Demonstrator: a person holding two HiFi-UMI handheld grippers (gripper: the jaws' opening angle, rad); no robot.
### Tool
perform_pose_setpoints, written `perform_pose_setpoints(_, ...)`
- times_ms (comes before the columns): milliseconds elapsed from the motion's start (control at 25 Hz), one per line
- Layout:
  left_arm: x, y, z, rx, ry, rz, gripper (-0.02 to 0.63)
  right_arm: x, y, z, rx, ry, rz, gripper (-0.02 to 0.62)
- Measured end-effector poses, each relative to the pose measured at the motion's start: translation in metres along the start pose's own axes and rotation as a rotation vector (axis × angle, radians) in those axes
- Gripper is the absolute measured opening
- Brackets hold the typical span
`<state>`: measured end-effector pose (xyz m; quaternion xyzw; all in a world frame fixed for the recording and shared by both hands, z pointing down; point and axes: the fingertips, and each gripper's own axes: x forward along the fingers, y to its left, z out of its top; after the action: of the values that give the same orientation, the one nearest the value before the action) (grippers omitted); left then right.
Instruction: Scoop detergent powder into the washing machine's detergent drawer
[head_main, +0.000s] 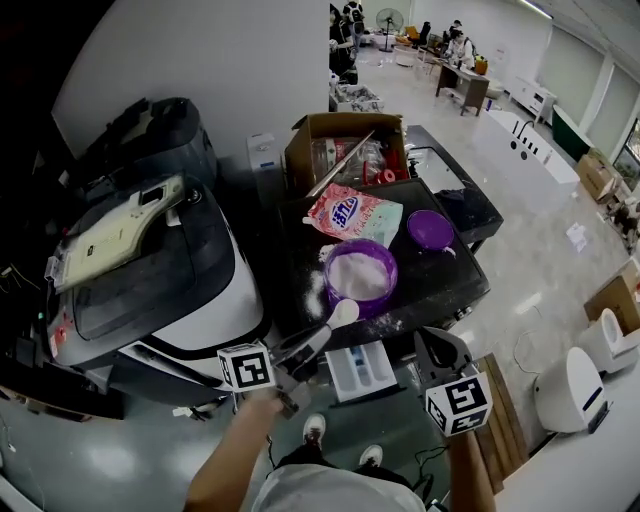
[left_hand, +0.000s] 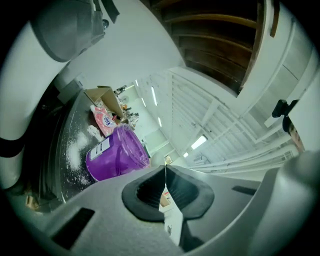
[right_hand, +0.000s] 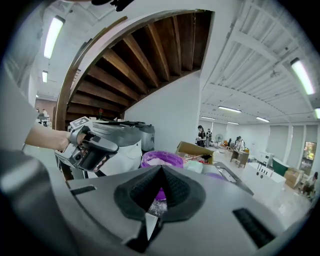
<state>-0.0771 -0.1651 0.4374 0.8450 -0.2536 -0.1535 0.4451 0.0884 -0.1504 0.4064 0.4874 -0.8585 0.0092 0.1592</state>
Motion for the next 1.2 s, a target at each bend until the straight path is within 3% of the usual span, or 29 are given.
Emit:
perform_pose_setpoints(160,-0.008,-0.01,-0.024,0.003,-0.041,0.069,0.014,-0.024,-0.004,-0.005,-0.017,-0.014,0.044,-0.003)
perform_pose_setpoints(320,-0.012,-0.035,-0.046,-0.066,-0.139,0.023,0.014,-0.048,-0.003,-0.014,-0.019,-0.026,0.092,-0.003)
perform_pose_setpoints(560,-0.028,-0.044,-0.076,-0.101,-0.222,0.079,0.014,-0.074,0.0,-0.03,0.022,-0.035,0.153,-0.003)
perform_pose_setpoints(800,-0.04,-0.04,-0.089,-0.107,-0.22,0.135,0.014,-0.083,0.012,-0.037,0.049,-0.027,0.178,-0.003)
perform_pose_setpoints(1000,-0.059,-0.001,-0.085,-0.072,-0.185,0.252,0.014,-0.073,0.023,-0.047,0.083,-0.005,0.153,-0.003)
perform_pose_setpoints(1200,-0.06,0.028,-0.097,-0.097,-0.121,0.263,0.014,-0.06,0.039,-0.061,0.098,0.034,0.136,-0.003)
